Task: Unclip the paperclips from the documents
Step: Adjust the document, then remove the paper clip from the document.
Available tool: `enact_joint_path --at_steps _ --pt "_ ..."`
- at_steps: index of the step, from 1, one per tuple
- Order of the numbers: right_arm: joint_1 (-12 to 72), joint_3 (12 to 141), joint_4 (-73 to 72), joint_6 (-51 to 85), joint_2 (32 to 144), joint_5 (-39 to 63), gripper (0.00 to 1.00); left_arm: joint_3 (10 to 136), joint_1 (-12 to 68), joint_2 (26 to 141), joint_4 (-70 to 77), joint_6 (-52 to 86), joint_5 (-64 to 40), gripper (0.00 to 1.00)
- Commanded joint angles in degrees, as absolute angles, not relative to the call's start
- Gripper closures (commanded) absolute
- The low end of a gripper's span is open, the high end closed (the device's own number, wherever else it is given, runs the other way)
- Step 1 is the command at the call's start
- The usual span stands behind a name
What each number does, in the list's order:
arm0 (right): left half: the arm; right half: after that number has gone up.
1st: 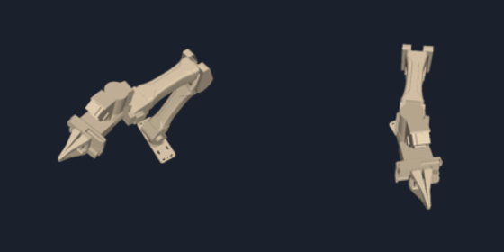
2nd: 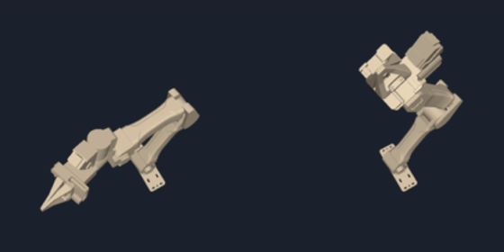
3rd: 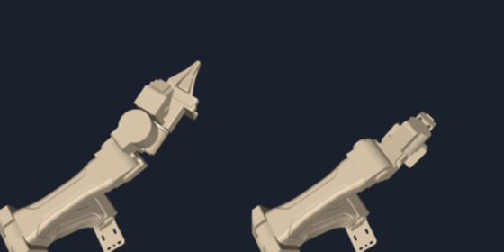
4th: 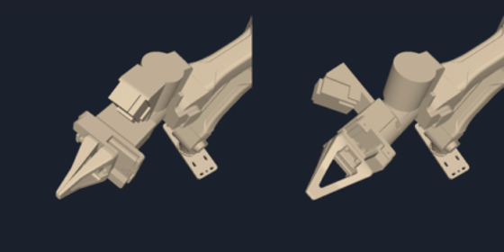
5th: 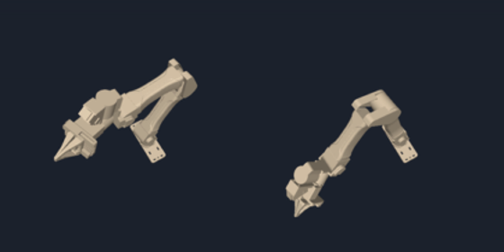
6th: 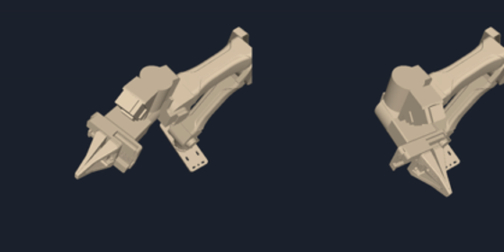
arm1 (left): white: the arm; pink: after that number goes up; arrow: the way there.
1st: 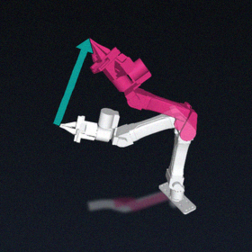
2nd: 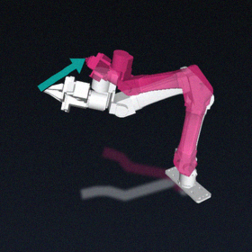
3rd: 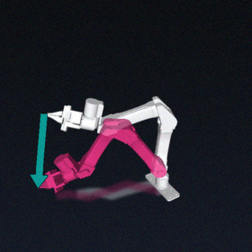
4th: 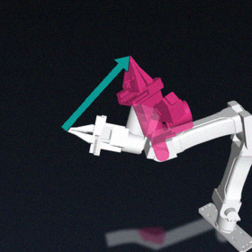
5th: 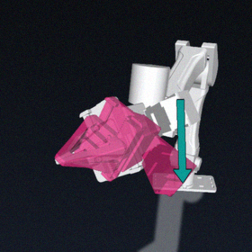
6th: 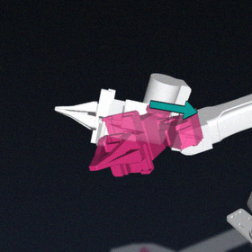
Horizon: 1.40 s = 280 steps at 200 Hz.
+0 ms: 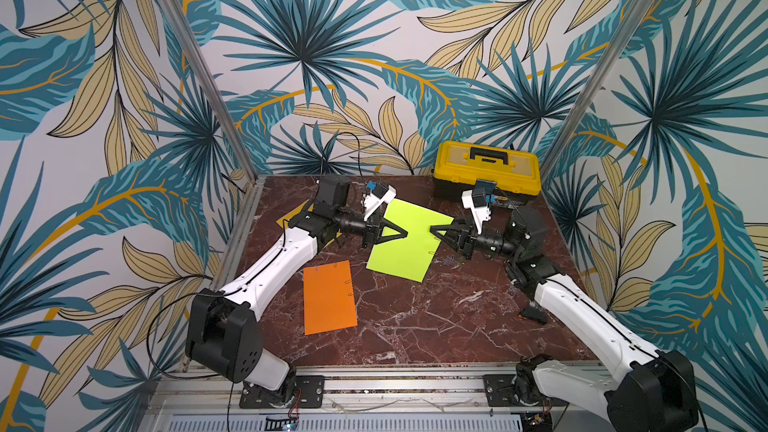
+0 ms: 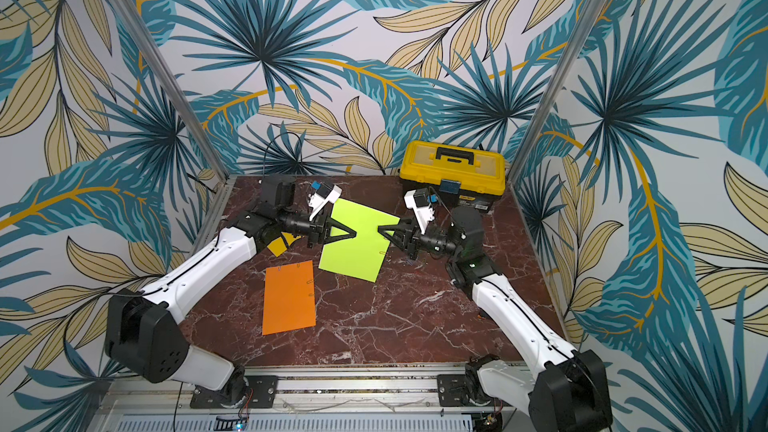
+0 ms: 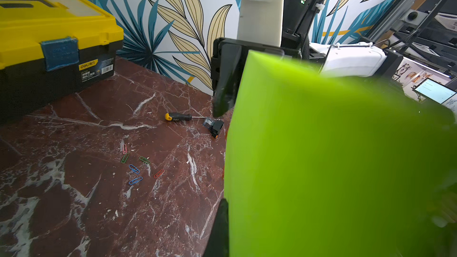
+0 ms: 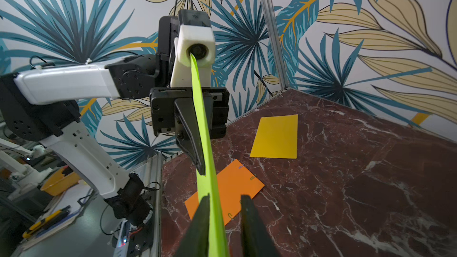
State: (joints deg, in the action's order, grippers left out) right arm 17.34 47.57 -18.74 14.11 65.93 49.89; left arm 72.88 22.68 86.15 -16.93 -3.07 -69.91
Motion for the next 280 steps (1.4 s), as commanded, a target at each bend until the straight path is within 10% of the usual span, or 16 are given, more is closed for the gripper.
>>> enact_joint_path --at_steps 1,126,280 --pt "17.06 47.33 -14.92 11.53 64.16 49.12 0.64 72.42 22.85 85.52 -16.08 -3.56 -71.02 1.0" --pt "15.77 44.24 -9.8 8.19 62.47 52.13 0.55 72.33 22.67 85.18 -16.08 -3.85 -71.1 1.0" --pt "14.31 43.49 -10.37 9.18 61.43 53.44 0.77 72.05 21.53 84.95 -16.08 -3.82 -70.61 1.0"
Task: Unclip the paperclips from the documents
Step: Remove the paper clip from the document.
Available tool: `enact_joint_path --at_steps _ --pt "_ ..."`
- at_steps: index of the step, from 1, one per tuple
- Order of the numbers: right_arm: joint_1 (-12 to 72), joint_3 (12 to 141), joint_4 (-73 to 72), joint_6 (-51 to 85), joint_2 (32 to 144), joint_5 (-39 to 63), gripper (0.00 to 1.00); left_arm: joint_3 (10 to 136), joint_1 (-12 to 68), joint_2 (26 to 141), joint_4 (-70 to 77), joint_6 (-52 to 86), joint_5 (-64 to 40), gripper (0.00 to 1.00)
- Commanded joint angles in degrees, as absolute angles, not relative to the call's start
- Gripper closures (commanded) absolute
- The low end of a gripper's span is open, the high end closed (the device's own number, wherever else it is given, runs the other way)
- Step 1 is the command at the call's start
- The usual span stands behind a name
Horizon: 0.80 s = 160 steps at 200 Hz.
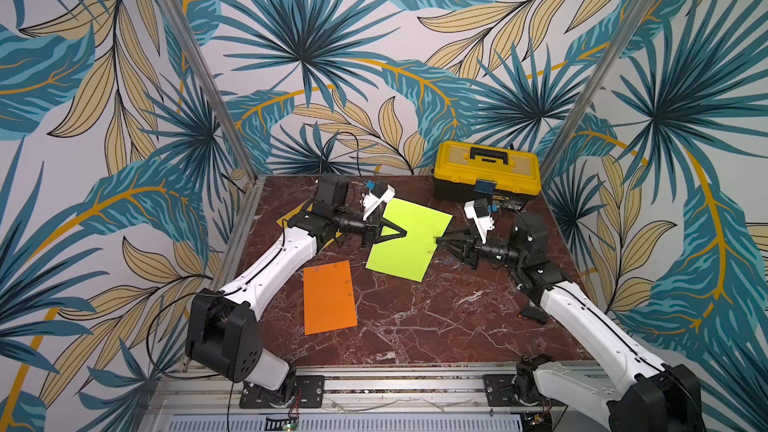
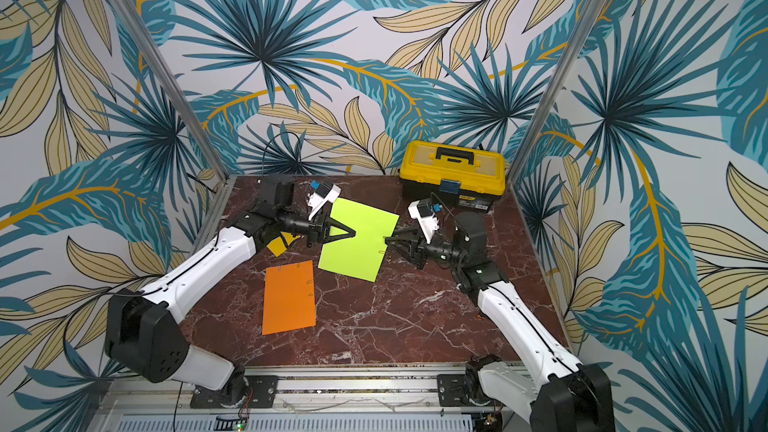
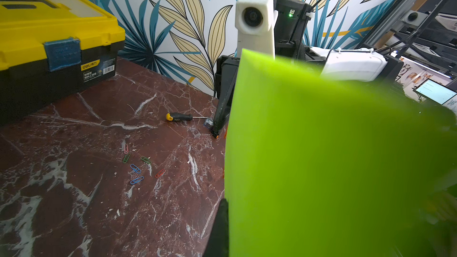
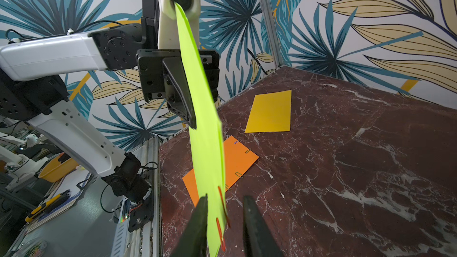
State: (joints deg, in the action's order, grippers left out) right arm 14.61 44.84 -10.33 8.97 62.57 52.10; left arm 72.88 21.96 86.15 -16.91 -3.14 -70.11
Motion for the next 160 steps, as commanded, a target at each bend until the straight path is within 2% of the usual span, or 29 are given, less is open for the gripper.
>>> enact_joint_path --at_steps 1,54,101,160 --pt "14.32 43.5 -10.37 9.25 61.39 53.48 0.78 72.06 21.58 84.93 -16.08 -3.84 -70.59 1.0" --pt "13.97 43.51 -10.52 9.48 61.66 53.59 0.88 71.94 21.31 84.91 -16.08 -3.84 -70.31 1.0" --pt "13.71 43.73 -10.5 10.0 61.96 53.58 0.9 71.76 21.26 84.68 -16.08 -4.02 -70.07 1.0" --pt "13.61 43.85 -10.72 10.26 62.27 54.05 0.97 71.71 21.1 84.29 -16.08 -4.04 -69.79 1.0"
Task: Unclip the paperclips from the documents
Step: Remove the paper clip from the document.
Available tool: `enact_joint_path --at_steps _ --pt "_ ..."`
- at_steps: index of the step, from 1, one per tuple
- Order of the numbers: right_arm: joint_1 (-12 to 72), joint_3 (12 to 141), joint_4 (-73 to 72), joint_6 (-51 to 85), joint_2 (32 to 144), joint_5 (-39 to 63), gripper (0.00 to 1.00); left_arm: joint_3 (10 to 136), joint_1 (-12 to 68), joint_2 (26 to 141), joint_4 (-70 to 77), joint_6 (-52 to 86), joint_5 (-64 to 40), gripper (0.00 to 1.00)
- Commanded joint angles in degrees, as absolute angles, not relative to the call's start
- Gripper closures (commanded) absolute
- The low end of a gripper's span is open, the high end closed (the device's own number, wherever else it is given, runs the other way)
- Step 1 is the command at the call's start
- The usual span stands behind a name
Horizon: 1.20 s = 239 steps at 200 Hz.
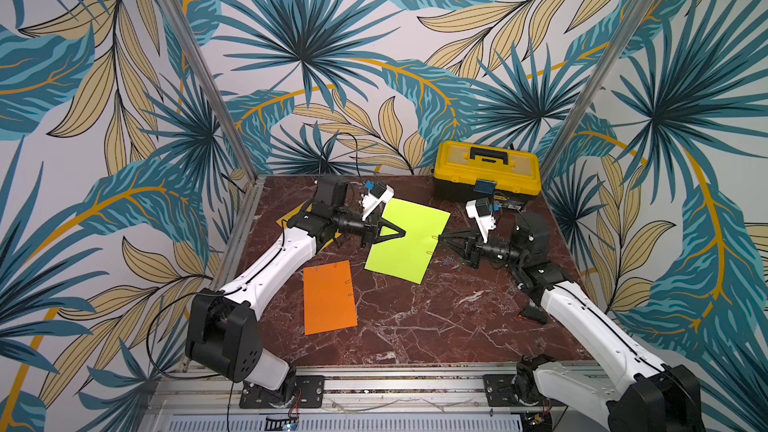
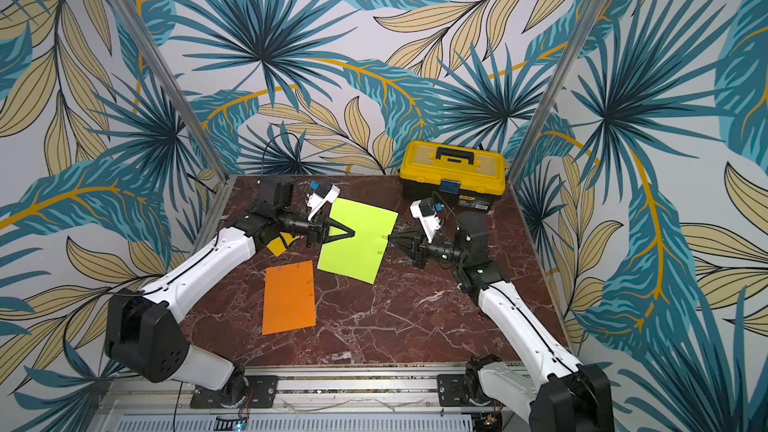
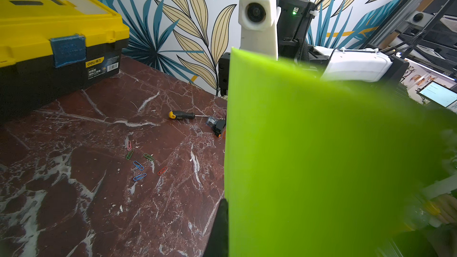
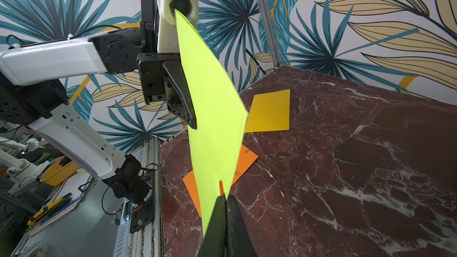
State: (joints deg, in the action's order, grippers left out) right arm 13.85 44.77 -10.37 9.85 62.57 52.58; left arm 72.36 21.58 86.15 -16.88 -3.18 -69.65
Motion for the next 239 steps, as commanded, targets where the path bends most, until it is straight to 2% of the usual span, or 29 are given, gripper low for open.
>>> enact_joint_path --at_steps 1,34,239 --pt "13.57 43.85 -10.72 10.27 62.25 54.1 0.97 71.71 21.14 84.33 -16.04 -4.04 -69.79 1.0" --pt "13.62 43.6 -10.63 10.36 62.25 54.18 1.0 71.54 21.09 84.08 -16.08 -4.13 -69.39 1.0" --pt "12.87 43.81 -9.41 9.89 61.73 52.68 1.0 70.99 20.3 83.19 -16.08 -4.07 -67.41 1.0"
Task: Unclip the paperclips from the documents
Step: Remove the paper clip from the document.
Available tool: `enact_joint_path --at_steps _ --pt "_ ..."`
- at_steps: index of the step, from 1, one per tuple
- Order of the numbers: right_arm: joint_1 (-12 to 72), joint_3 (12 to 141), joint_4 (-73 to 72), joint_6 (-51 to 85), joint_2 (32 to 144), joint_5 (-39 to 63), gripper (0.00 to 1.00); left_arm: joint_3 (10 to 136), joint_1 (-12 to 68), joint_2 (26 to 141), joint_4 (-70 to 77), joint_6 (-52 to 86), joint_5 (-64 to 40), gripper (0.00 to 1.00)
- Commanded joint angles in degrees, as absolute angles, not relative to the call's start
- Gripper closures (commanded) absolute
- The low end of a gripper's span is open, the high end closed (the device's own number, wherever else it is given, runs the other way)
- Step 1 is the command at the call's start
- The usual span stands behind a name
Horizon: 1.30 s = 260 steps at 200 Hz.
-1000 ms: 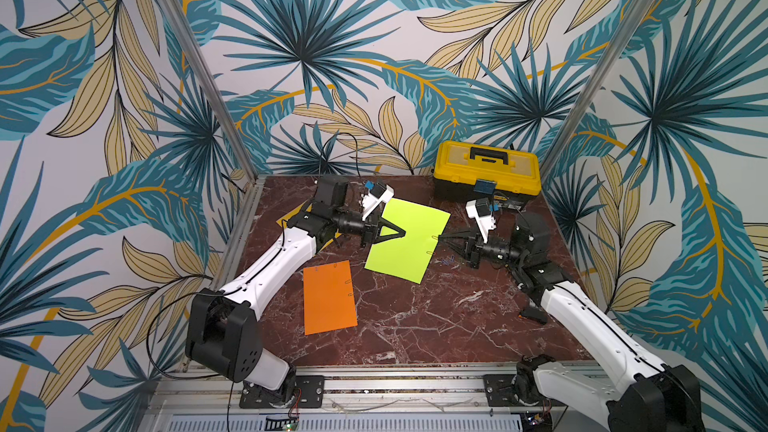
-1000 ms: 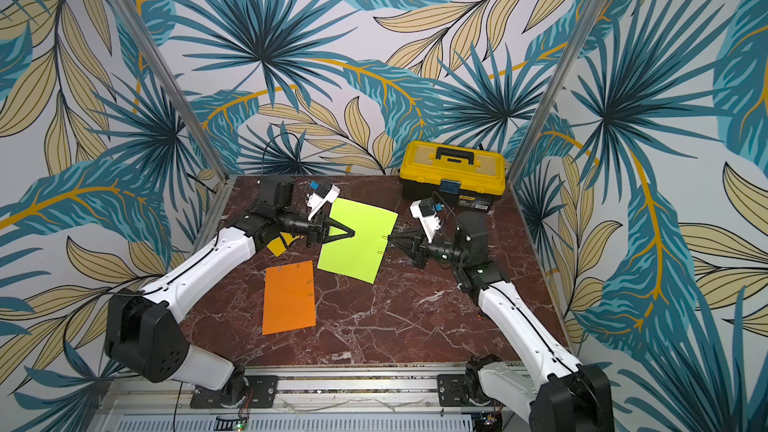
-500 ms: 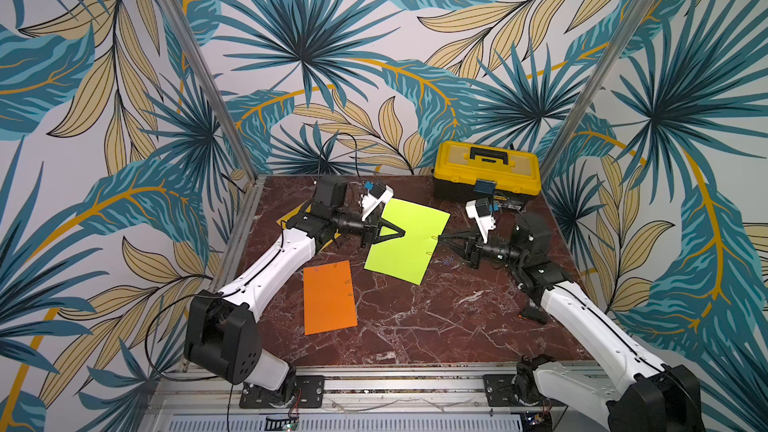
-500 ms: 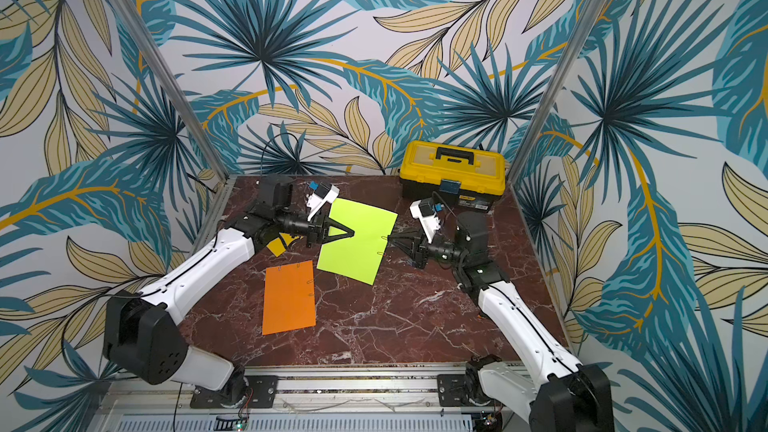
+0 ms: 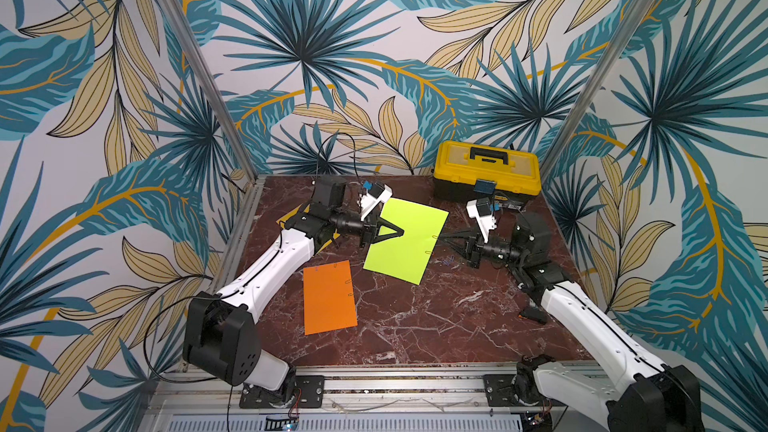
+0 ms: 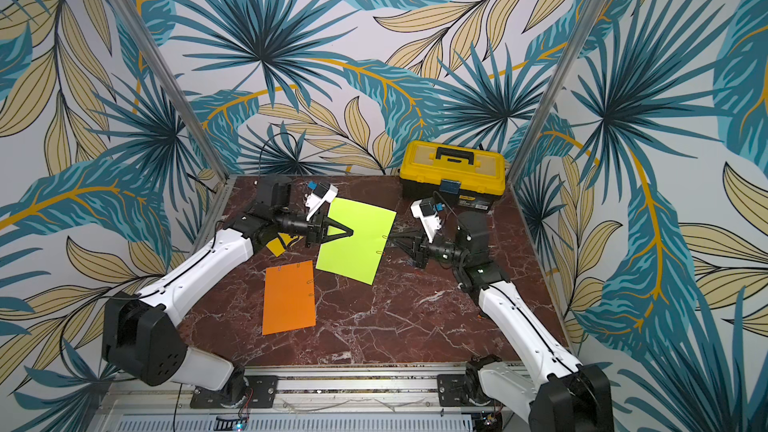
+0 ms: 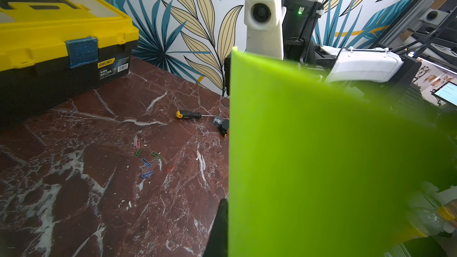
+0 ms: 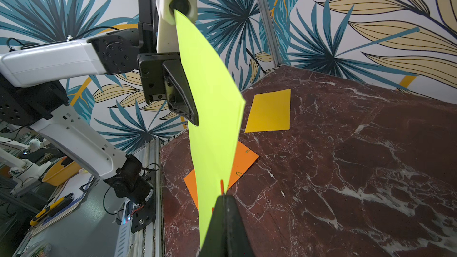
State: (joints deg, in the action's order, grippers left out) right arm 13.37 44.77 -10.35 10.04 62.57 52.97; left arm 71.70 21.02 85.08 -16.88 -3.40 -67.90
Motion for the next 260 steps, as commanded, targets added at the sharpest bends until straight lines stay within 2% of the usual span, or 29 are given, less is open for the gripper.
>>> enact_joint_path --at_steps 1,159,260 --pt "12.9 43.83 -9.41 9.87 61.76 52.75 1.0 70.96 20.35 83.17 -16.08 -4.06 -67.41 1.0" --pt "12.22 43.84 -6.65 8.75 61.83 49.84 1.0 70.93 19.34 82.57 -16.08 -3.78 -66.27 1.0" --pt "11.95 42.12 -5.15 14.12 68.86 38.6 1.0 71.05 19.26 82.84 -16.08 -3.15 -65.75 1.0"
